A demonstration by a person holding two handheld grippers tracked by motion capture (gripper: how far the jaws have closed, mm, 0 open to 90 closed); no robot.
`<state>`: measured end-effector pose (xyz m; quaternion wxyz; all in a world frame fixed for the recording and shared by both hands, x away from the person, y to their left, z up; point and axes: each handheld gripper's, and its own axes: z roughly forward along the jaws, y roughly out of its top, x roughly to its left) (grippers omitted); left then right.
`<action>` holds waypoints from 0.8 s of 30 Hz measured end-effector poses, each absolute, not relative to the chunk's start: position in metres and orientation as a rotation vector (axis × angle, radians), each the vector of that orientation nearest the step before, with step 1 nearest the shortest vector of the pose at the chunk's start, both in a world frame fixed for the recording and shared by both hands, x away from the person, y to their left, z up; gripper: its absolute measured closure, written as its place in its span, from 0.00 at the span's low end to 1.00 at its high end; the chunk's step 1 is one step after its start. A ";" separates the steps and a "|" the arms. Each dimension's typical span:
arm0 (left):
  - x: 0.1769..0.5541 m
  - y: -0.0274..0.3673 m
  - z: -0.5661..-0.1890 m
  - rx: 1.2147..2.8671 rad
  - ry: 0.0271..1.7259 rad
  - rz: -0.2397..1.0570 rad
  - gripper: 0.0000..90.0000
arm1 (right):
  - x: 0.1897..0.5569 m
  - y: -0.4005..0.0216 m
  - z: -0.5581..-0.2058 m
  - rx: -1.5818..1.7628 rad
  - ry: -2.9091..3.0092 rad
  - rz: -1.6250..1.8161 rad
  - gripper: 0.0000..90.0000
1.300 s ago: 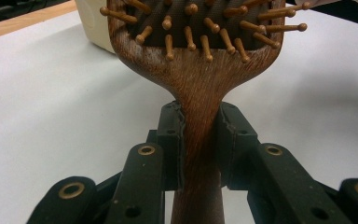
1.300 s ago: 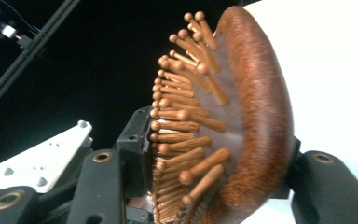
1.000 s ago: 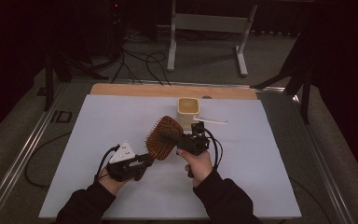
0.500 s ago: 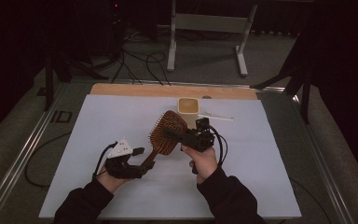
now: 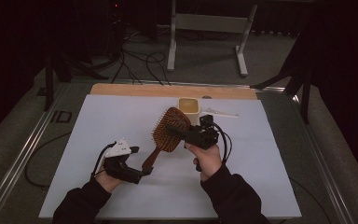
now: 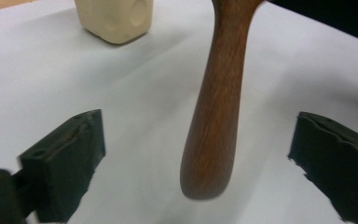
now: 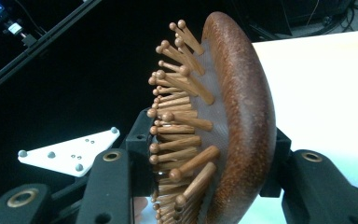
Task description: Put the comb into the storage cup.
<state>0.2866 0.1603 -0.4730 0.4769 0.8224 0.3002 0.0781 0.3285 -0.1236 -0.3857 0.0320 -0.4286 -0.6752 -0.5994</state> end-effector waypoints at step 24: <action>0.282 0.186 -0.474 1.987 0.730 0.220 0.00 | 0.334 -0.144 -0.353 -1.305 -2.159 -1.902 0.58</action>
